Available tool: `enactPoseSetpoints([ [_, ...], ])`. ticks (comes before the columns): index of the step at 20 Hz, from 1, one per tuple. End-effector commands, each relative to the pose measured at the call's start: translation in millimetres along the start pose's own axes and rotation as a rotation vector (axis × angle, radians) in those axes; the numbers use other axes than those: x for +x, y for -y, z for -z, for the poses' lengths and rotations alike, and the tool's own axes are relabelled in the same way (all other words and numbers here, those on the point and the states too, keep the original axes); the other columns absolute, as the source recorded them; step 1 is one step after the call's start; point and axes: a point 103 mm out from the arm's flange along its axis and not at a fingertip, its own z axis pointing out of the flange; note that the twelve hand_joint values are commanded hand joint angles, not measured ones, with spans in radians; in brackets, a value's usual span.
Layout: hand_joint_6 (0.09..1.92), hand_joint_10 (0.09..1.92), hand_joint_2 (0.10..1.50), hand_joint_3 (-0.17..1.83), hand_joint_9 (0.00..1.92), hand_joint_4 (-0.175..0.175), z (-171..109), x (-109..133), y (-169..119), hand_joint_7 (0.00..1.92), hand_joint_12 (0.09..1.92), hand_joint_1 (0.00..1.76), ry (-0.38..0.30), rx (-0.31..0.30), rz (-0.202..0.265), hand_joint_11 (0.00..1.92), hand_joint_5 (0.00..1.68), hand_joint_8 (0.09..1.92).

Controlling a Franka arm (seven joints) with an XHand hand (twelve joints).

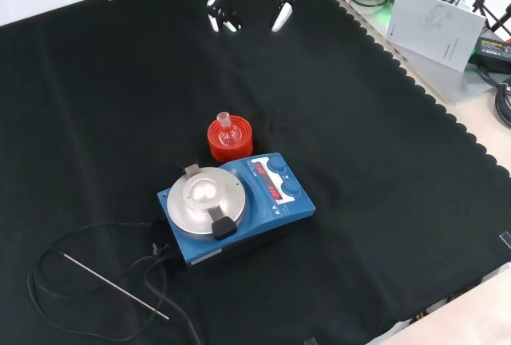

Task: Pick up the round-bottom flask.

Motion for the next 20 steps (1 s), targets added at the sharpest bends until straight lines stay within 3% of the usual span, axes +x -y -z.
enactPoseSetpoints([
  [1, 0.98, 0.95, 0.37, 0.88, 0.98, -0.175, -8.1, 3.5, -18.2, 0.8, 1.3, 0.87, -0.019, 0.014, 0.018, 0.87, 0.27, 1.03],
  [12, 0.99, 0.95, 0.37, 0.88, 0.99, -0.175, -11.7, 3.5, -55.5, 0.81, 1.3, 0.88, -0.067, 0.066, 0.113, 0.87, 0.27, 1.03],
  [20, 1.0, 0.95, 0.37, 0.88, 1.0, -0.175, -20.7, -9.9, -80.7, 0.82, 1.31, 0.88, -0.06, 0.082, 0.12, 0.87, 0.28, 1.03],
])
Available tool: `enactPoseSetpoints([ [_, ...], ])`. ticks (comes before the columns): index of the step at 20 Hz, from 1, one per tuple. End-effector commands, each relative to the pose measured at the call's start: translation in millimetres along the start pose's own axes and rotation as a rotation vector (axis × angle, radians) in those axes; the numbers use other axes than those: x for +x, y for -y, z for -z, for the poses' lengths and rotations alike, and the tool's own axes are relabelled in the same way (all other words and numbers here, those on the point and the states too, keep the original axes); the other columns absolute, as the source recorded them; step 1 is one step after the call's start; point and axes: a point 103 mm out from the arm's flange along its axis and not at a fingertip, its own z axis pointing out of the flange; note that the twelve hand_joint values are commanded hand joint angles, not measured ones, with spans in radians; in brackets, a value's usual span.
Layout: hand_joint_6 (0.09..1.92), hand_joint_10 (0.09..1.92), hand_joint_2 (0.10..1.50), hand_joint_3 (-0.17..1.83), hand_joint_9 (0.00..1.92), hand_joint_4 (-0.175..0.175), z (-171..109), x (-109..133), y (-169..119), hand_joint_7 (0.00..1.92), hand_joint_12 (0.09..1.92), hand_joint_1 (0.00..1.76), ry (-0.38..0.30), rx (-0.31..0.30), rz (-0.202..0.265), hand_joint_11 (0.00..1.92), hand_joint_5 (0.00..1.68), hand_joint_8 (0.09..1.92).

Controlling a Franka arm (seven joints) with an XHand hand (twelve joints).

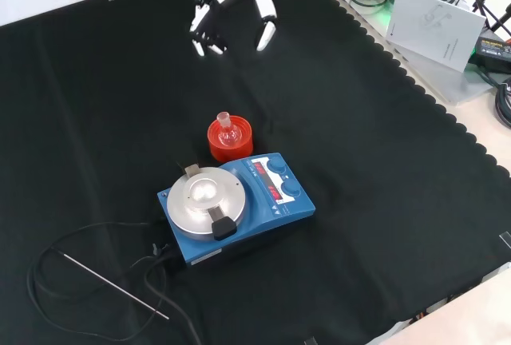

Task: Pick up the round-bottom flask.

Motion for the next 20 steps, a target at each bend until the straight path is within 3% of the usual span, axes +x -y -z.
enactPoseSetpoints([
  [1, 1.0, 0.95, 0.37, 0.88, 1.0, -0.175, -5.4, -11.6, -29.6, 0.82, 1.31, 0.88, -0.023, 0.014, 0.042, 0.87, 0.28, 1.03],
  [10, 1.01, 0.95, 0.37, 0.88, 1.0, -0.175, -12.7, -22.3, -47.7, 0.83, 1.31, 0.88, -0.016, 0.006, 0.006, 0.88, 0.29, 1.04],
  [20, 1.01, 0.95, 0.37, 0.88, 1.0, -0.175, -32.1, -23.1, -60.5, 0.84, 1.31, 0.88, -0.018, 0.012, 0.009, 0.88, 0.29, 1.04],
])
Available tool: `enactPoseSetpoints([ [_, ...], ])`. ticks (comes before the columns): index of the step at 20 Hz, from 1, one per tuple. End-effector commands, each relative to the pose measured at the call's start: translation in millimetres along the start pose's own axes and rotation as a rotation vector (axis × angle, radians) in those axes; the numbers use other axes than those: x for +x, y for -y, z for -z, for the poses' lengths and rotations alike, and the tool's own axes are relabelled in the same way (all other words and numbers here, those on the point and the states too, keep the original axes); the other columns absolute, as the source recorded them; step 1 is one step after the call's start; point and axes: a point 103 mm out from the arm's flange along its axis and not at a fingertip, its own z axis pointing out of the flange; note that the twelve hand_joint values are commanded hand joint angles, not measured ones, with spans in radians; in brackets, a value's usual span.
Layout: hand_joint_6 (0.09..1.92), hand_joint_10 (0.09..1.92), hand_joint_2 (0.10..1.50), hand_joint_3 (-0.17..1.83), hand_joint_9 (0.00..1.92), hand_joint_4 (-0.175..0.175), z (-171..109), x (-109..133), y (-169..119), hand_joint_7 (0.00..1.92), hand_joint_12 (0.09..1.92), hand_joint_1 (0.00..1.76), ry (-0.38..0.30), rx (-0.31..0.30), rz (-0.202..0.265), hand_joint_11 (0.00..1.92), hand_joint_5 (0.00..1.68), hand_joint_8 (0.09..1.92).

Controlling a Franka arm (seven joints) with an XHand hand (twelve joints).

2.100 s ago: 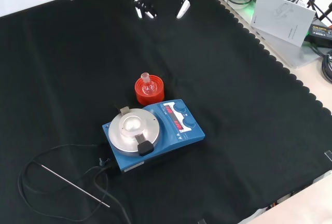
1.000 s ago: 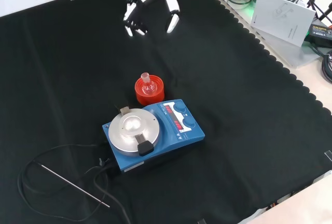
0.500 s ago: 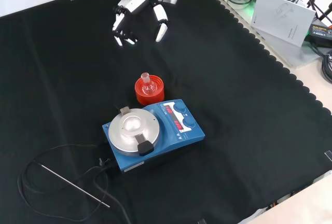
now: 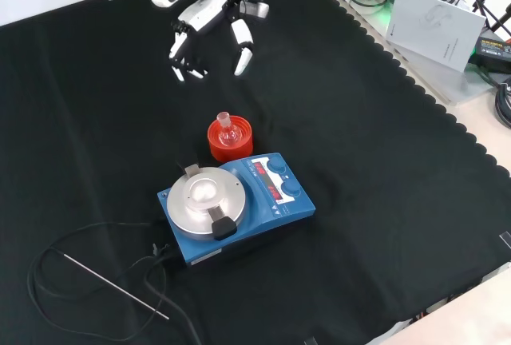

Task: Pick up the round-bottom flask.

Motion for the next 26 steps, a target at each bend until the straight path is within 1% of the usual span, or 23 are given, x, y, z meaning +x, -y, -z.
enactPoseSetpoints([
  [1, 1.01, 0.95, 0.37, 0.88, 1.0, -0.175, -11.2, 0.3, -10.3, 0.84, 1.31, 0.88, -0.002, 0.005, 0.009, 0.89, 0.29, 1.04],
  [5, 1.01, 0.95, 0.37, 0.88, 1.0, -0.175, -20.1, -2.3, -15.6, 0.84, 1.31, 0.87, -0.007, 0.01, 0.012, 0.89, 0.29, 1.04],
  [8, 1.01, 0.95, 0.37, 0.88, 1.0, -0.175, -27.3, -6.0, -19.2, 0.83, 1.31, 0.86, -0.001, 0.037, 0.01, 0.89, 0.28, 1.04],
  [14, 1.01, 1.0, 0.37, 0.88, 0.92, -0.175, -44.6, -16.6, -26.9, 0.78, 1.35, 0.84, 0.003, 0.075, 0.003, 0.81, 0.26, 1.07],
  [21, 1.0, 1.01, 0.37, 0.88, 0.9, -0.175, -59.9, -26.4, -34.4, 0.76, 1.36, 0.8, -0.014, 0.087, -0.009, 0.79, 0.26, 1.08],
  [26, 1.0, 1.02, 0.37, 0.87, 0.89, -0.175, -67.6, -28.4, -38.6, 0.76, 1.36, 0.79, 0.004, 0.102, -0.01, 0.79, 0.25, 1.08],
])
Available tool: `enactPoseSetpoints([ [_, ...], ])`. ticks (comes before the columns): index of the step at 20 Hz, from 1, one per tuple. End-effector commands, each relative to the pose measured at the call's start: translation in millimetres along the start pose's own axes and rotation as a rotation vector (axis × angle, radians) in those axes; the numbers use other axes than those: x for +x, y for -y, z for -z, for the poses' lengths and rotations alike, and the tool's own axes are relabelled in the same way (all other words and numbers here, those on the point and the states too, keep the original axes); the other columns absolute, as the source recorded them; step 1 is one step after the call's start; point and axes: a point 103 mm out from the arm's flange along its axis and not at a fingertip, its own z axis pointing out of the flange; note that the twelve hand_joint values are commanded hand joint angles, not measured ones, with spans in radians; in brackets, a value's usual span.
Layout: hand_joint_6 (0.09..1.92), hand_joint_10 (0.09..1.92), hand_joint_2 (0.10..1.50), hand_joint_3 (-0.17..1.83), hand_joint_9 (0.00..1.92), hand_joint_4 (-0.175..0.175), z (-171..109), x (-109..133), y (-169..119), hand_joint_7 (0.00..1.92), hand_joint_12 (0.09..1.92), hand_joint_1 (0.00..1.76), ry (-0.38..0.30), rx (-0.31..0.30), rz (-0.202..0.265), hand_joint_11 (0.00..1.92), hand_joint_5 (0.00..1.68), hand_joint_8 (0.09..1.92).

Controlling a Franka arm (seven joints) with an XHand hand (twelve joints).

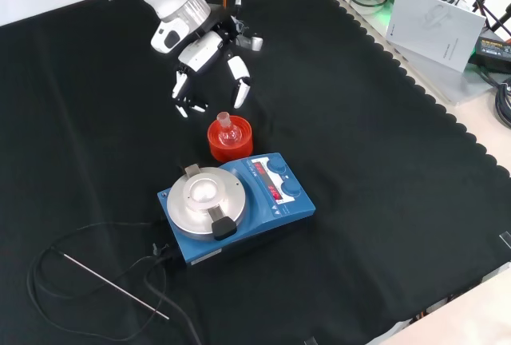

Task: Pick up the round-bottom flask.

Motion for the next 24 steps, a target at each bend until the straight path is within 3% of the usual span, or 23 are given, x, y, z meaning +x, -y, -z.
enactPoseSetpoints([
  [1, 1.0, 1.02, 0.38, 0.87, 0.88, -0.175, -6.0, -1.4, -6.0, 0.75, 1.36, 0.79, 0.021, 0.012, 0.0, 0.78, 0.25, 1.08],
  [6, 0.99, 1.08, 0.38, 0.85, 0.73, -0.169, -9.9, -0.8, -6.4, 0.66, 1.41, 0.78, 0.041, 0.042, 0.003, 0.71, 0.23, 1.13],
  [12, 0.97, 1.08, 0.37, 0.84, 0.55, -0.16, -15.8, 0.4, -1.1, 0.53, 1.44, 0.76, 0.12, 0.054, 0.013, 0.61, 0.22, 1.14],
  [18, 0.95, 1.06, 0.37, 0.82, 0.36, -0.148, -24.2, 3.9, 2.0, 0.29, 1.46, 0.74, 0.242, 0.062, 0.037, 0.49, 0.21, 1.06],
  [24, 0.95, 1.04, 0.37, 0.81, 0.32, -0.142, -29.2, 8.9, 3.2, 0.25, 1.46, 0.72, 0.399, 0.046, 0.093, 0.45, 0.2, 1.03],
])
